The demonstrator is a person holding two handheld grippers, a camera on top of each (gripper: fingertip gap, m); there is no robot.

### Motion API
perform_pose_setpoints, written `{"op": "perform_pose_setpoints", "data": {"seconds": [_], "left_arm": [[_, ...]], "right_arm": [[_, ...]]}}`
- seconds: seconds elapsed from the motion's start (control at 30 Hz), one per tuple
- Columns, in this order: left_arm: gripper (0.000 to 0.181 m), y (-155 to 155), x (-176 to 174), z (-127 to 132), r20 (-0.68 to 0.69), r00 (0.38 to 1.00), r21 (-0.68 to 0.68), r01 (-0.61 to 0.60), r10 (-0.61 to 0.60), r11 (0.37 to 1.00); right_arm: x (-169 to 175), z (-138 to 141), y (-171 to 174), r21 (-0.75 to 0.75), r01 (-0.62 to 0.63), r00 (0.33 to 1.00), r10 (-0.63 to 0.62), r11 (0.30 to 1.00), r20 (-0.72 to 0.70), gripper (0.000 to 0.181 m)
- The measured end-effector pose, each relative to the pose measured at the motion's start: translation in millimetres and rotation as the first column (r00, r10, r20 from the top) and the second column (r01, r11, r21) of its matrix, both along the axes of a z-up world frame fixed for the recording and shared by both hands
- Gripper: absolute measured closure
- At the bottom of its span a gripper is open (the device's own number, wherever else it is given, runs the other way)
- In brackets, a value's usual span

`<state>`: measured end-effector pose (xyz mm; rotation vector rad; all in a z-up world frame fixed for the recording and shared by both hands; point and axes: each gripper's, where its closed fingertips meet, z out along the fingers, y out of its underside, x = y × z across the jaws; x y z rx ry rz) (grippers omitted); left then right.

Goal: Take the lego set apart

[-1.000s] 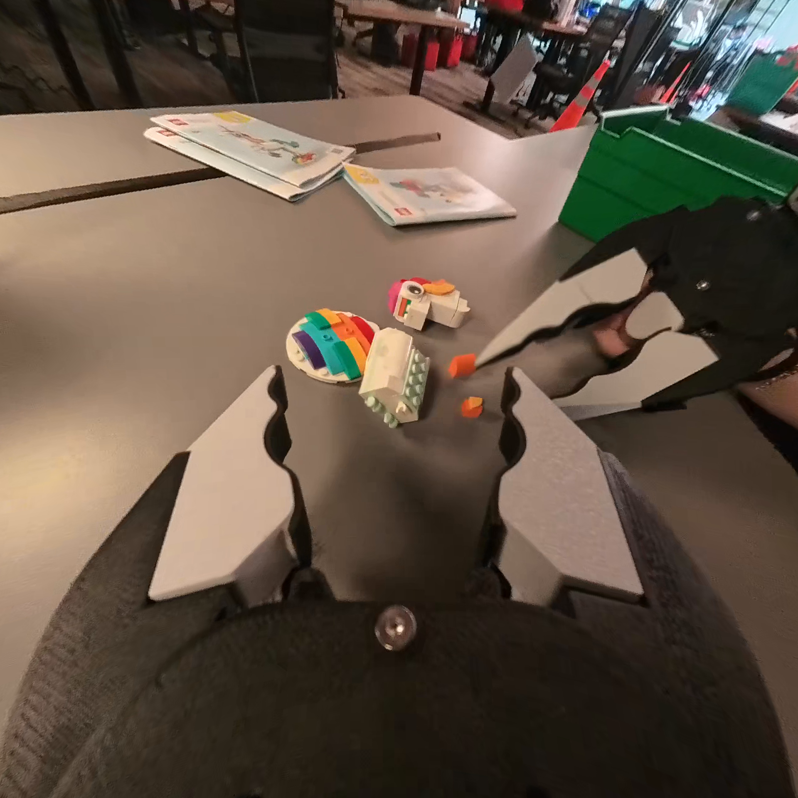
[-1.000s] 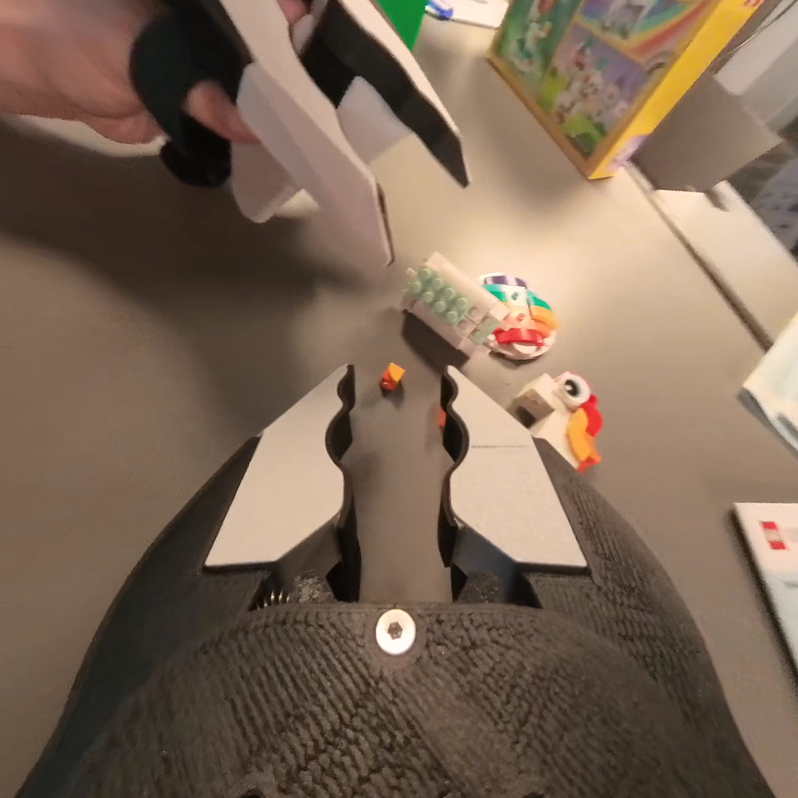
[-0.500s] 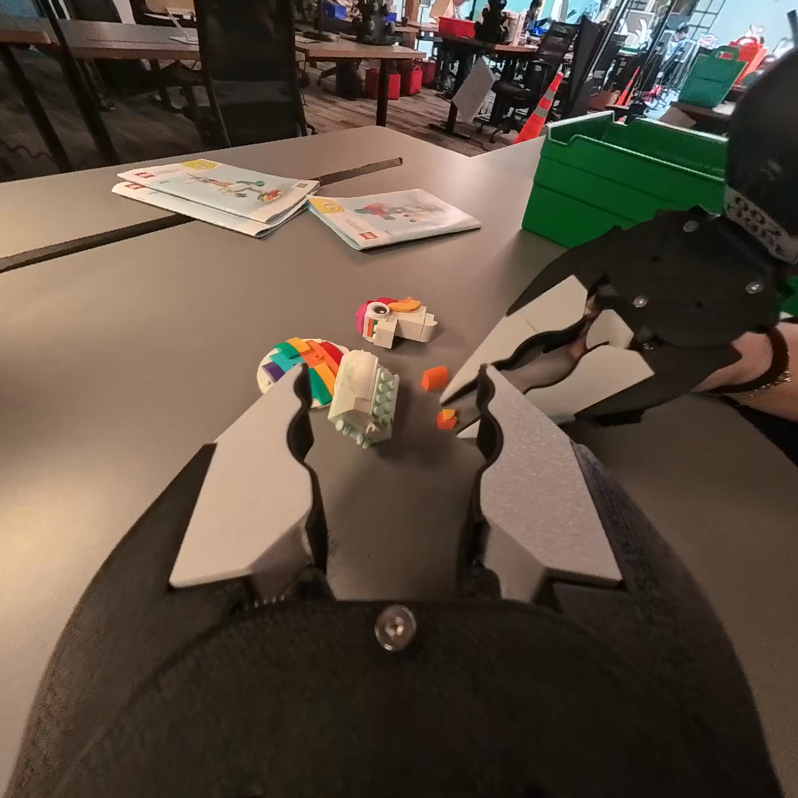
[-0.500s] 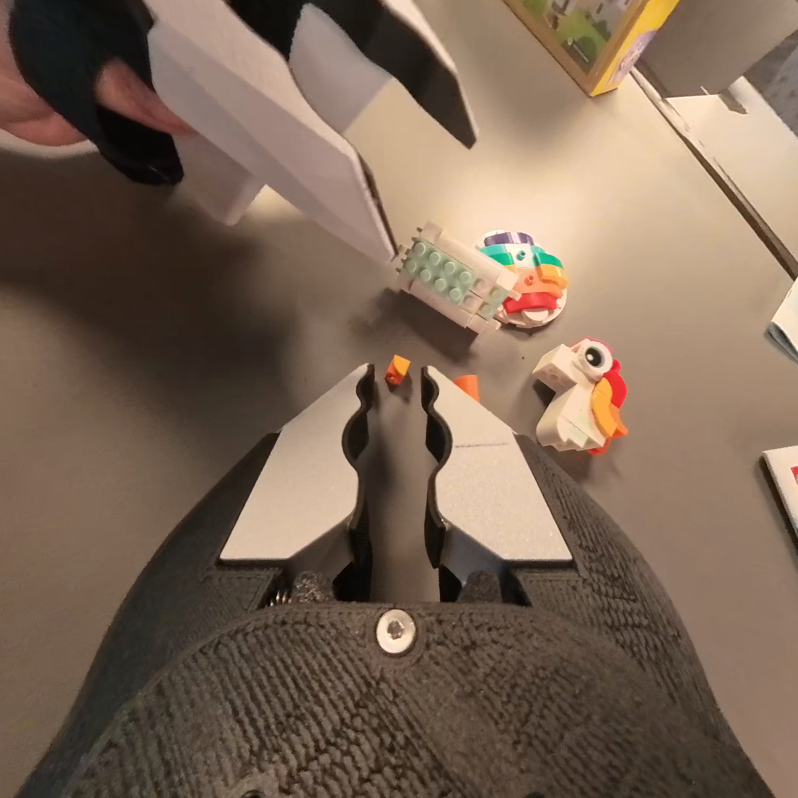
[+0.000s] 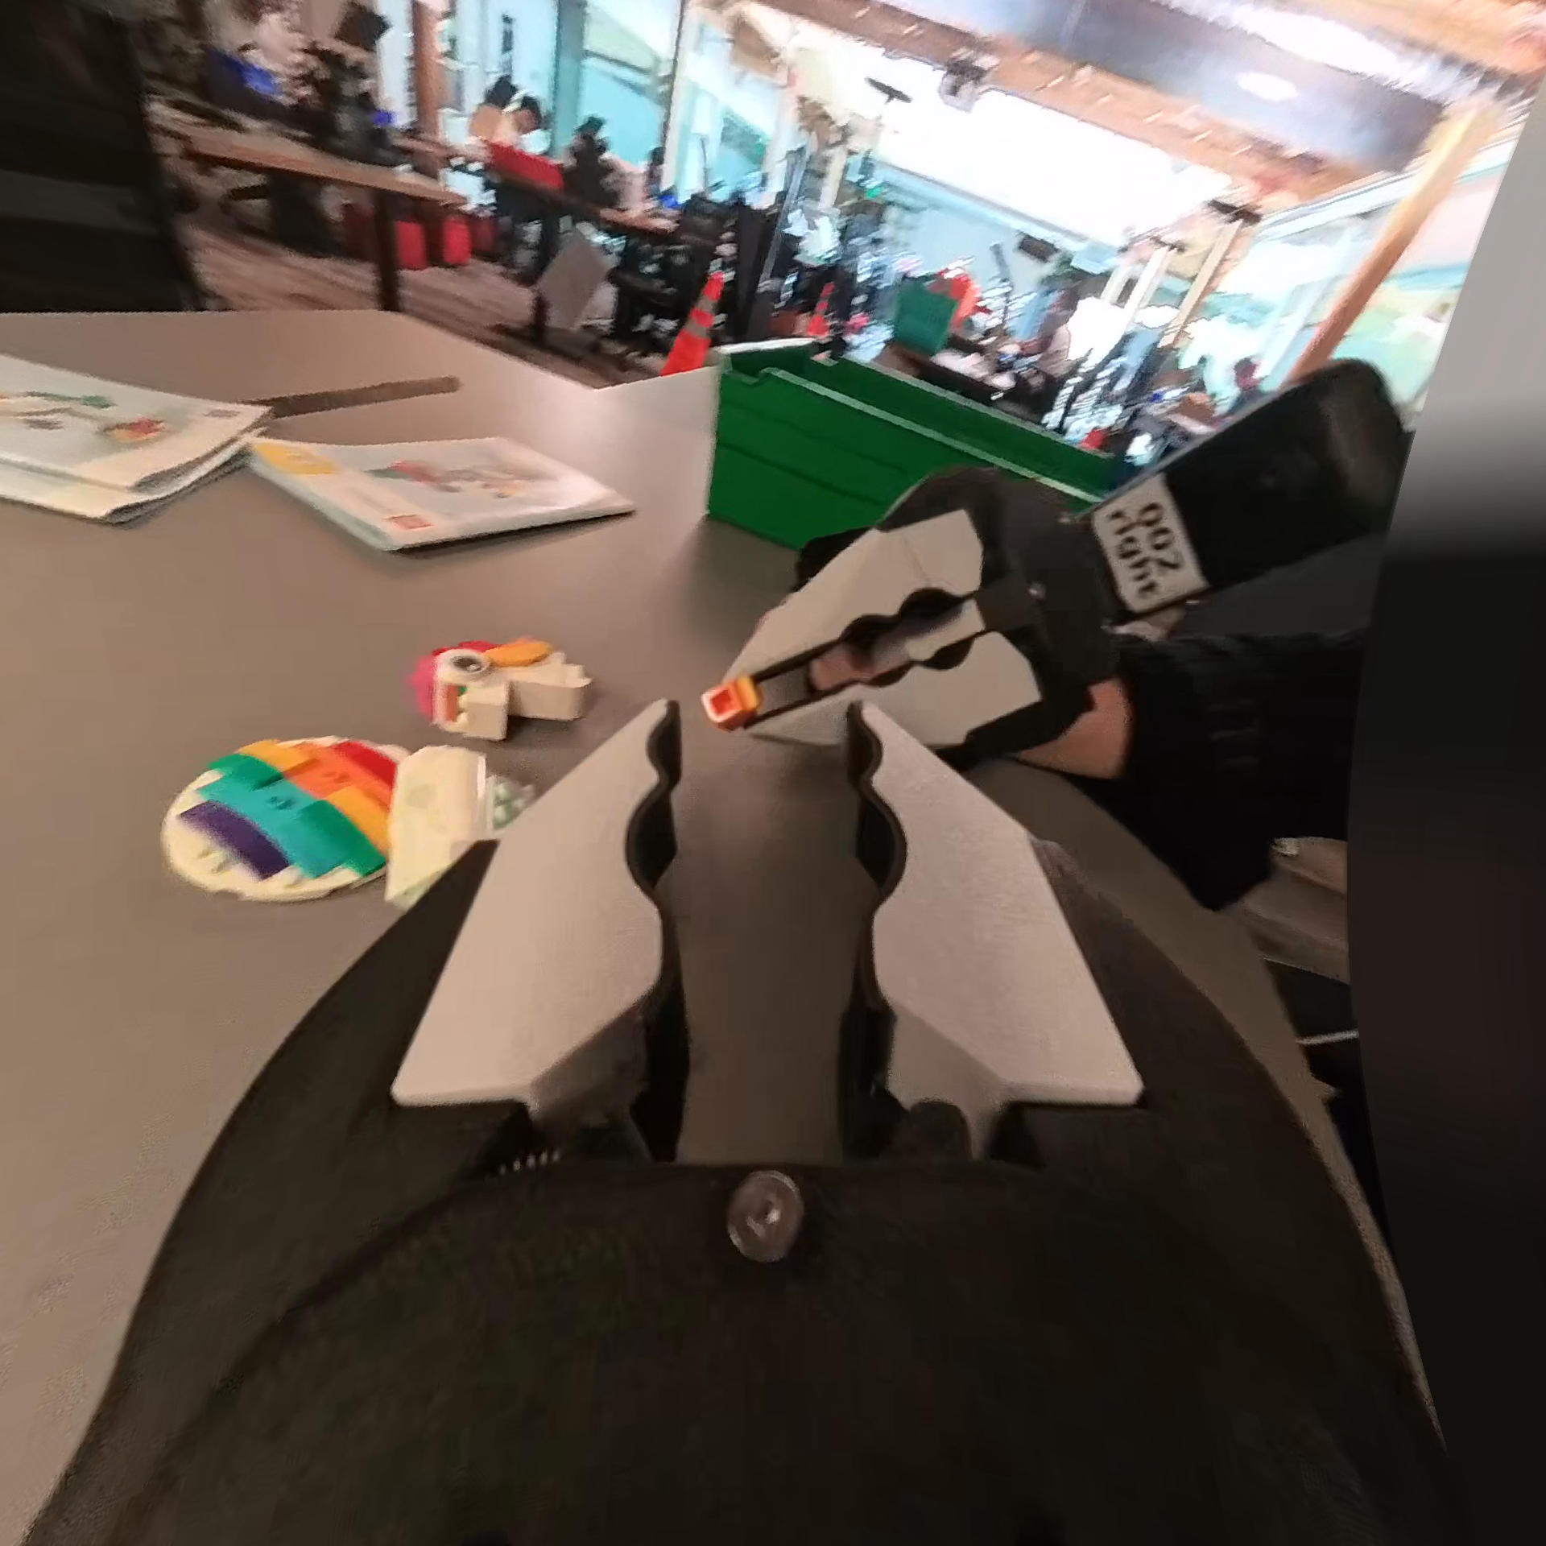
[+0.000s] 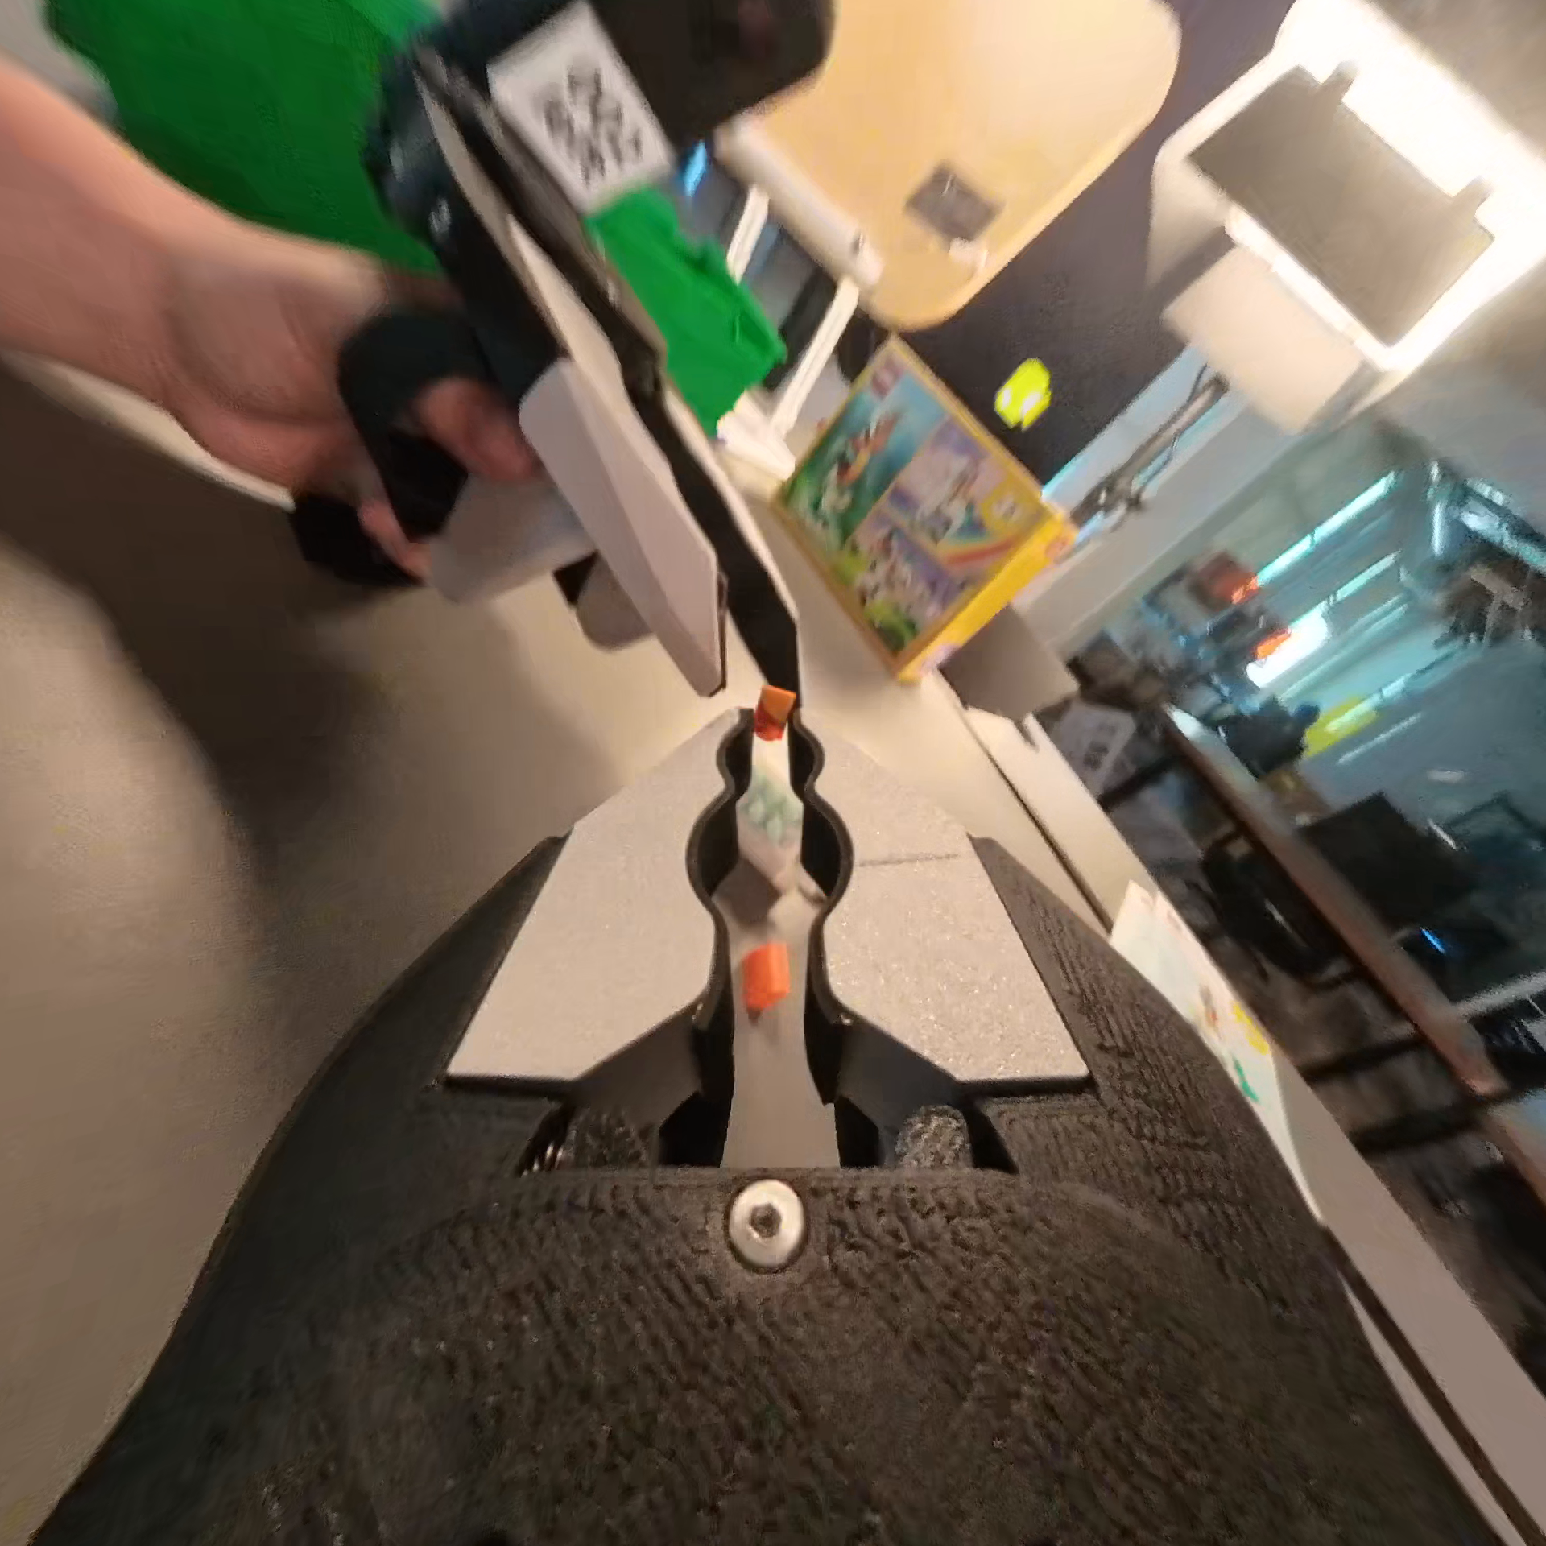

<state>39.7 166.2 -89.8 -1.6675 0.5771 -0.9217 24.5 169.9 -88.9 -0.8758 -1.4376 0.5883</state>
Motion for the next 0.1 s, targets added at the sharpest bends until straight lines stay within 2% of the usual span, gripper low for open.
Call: {"op": "perform_pose_setpoints", "data": {"seconds": [0.03, 0.1], "left_arm": [[0.147, -4.3, 2.5, 3.6, 0.025, 0.999, 0.010, 0.036, -0.036, 0.999], [0.158, -14.0, 8.0, 11.2, 0.076, 0.990, 0.031, 0.113, -0.115, 0.993]], "right_arm": [[2.2, 8.8, -5.2, -0.019, -0.040, 0.998, 0.039, 0.999, -0.053, 0.175], [6.0, 19.4, -14.0, -0.062, -0.120, 0.987, 0.112, 0.991, -0.119, 0.175]]}}
